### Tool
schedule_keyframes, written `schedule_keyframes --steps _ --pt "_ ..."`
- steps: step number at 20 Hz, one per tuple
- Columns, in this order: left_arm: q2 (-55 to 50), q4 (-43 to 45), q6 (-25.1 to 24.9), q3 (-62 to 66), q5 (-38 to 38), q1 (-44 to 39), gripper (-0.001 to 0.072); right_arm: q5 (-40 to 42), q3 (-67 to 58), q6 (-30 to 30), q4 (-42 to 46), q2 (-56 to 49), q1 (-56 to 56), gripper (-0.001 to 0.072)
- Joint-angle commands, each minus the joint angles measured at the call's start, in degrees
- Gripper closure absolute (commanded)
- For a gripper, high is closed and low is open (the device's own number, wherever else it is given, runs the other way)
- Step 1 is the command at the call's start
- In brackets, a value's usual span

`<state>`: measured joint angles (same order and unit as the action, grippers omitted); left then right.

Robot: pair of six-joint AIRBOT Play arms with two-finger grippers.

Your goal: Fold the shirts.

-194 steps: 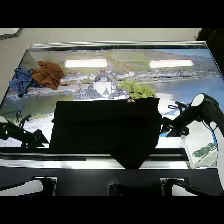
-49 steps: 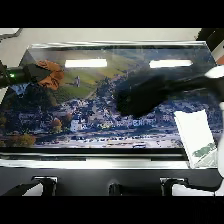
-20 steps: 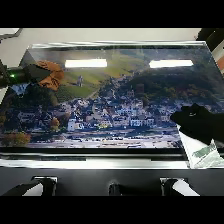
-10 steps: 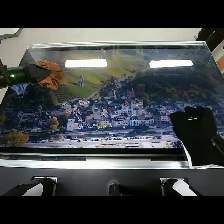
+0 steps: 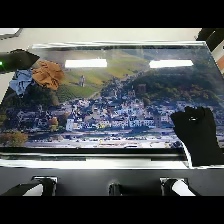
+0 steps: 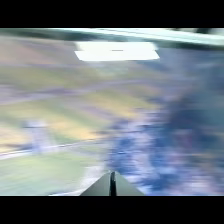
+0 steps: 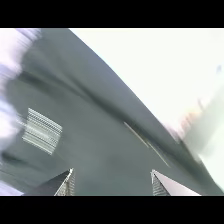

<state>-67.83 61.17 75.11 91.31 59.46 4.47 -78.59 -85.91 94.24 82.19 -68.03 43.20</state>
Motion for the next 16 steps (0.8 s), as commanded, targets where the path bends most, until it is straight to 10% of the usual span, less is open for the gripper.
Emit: schedule_keyframes --steps 1,3,5,6,16 --pt "-2.2 36.2 14.7 3.0 2.3 -6.1 0.0675 10.9 -8.3 -0.9 -7.1 -0.2 -15.5 0.0174" --pt "-4.4 38.5 17.7 -0.5 11.4 -8.3 0.0611 6.5 -6.5 6.4 -6.6 -2.4 -30.1 0.0174" --pt "-5.4 31.0 19.1 -8.3 18.5 -8.6 0.0052 2.3 -2.2 6.5 -6.3 -5.9 -41.4 0.0172" --pt "-4.9 27.6 19.3 -14.0 18.9 -8.6 -0.0011 0.3 -0.2 6.6 -6.6 -7.9 -45.1 0.0171" --pt "-2.3 26.4 22.0 -26.3 13.5 -8.5 -0.0012 -2.3 2.4 10.2 -6.2 -13.7 -50.7 0.017"
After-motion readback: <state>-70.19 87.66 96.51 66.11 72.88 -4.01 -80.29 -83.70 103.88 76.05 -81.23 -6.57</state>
